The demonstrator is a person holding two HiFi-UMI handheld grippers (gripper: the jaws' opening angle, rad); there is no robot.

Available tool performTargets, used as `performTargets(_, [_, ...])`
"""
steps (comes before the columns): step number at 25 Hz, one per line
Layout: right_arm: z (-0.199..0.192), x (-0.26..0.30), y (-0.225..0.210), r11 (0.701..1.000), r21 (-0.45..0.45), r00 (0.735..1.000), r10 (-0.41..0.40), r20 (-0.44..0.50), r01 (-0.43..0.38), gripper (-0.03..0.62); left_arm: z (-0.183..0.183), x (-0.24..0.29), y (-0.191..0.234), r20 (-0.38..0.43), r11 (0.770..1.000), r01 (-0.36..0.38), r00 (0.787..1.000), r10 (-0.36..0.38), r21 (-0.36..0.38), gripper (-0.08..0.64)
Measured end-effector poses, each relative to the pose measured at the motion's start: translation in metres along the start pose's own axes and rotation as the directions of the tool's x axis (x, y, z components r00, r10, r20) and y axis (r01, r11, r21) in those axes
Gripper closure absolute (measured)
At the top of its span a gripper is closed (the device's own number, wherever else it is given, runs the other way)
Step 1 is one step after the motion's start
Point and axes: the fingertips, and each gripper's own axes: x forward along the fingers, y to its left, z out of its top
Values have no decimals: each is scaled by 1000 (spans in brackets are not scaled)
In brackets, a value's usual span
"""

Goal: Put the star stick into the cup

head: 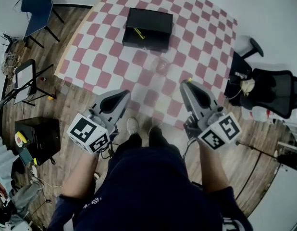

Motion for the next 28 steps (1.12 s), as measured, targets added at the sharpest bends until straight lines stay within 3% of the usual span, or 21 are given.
performTargets(11, [24,40,-61,997,-5,997,82,12,-82,569,-7,37,9,-29,995,-97,995,96,-32,529])
performTargets(20, [34,69,-94,995,-2,995,101,26,-101,569,-17,52,22,-54,989,-138,989,136,-53,529])
performTargets(28, [21,96,-113,995,4,995,97,7,-97,569,-28,54,41,-81,984,-163,984,157,-74,529])
